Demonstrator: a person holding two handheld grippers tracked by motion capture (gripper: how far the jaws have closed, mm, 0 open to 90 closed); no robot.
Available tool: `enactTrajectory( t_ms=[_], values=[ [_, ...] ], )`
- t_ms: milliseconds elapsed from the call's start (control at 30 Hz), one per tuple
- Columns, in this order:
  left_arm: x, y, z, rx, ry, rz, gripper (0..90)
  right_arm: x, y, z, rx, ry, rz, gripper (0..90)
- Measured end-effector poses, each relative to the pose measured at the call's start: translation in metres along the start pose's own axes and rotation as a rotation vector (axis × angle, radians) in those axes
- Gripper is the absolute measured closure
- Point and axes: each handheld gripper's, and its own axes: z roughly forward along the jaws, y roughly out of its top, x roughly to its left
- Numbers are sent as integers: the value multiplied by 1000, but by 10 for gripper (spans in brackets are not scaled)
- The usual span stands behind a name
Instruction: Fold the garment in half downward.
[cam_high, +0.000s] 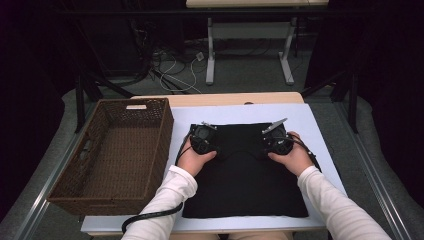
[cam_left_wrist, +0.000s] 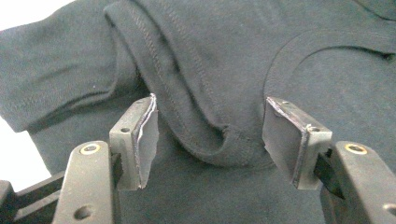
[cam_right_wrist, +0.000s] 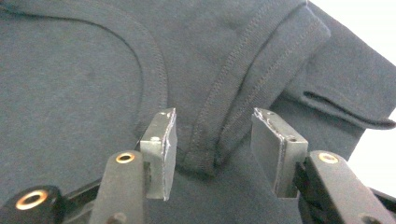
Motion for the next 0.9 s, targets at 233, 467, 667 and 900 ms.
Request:
enactTrajectory(
  t_ms=[233, 467, 667, 900],
  values=[
    [3, -6, 7, 37, 16, -4, 373, -4, -6, 8, 23, -15, 25, 503],
    [-2, -12, 4, 67, 6, 1, 460, -3, -13, 10, 28, -3, 42, 509],
    [-7, -15, 5, 84, -18, -12, 640, 0, -15, 12, 42, 24, 70, 634],
    [-10, -12, 5, 100, -34, -28, 824, 8, -14, 11, 35, 23, 50, 834]
  ],
)
